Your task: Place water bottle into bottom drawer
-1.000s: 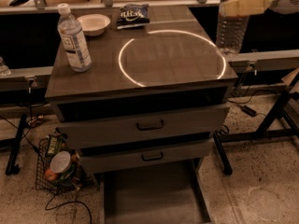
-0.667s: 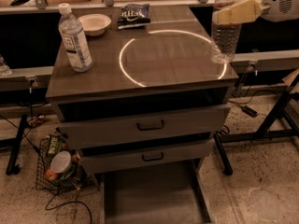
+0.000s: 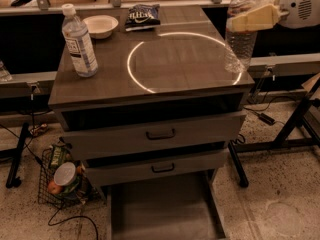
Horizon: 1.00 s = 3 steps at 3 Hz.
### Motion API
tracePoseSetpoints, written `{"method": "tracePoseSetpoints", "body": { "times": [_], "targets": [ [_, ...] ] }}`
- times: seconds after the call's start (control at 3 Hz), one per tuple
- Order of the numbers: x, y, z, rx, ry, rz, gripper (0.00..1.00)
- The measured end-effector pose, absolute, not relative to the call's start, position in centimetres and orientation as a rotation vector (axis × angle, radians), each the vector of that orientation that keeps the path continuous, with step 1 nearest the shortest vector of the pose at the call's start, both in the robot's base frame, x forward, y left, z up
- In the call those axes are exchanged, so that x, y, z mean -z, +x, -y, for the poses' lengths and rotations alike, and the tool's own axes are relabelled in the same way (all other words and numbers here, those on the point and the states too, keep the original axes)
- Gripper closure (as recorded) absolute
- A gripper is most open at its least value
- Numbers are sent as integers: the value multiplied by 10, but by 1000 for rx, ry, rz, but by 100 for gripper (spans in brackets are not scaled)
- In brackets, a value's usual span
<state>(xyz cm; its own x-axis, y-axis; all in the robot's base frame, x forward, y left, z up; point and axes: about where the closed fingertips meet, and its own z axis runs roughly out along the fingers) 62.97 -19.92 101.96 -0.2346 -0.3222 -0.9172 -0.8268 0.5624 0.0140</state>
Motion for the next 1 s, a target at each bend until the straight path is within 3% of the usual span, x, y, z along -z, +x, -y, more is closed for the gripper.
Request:
{"method": "tracePoseSetpoints", "body": {
  "times": [0.33, 0.67, 1.0],
  "targets": [
    [-994, 603, 198, -677, -1023, -1797, 100],
    [-911, 540, 209, -760, -1108, -1785, 100],
    [-908, 540, 207, -765, -1105, -1784, 100]
  ]
}}
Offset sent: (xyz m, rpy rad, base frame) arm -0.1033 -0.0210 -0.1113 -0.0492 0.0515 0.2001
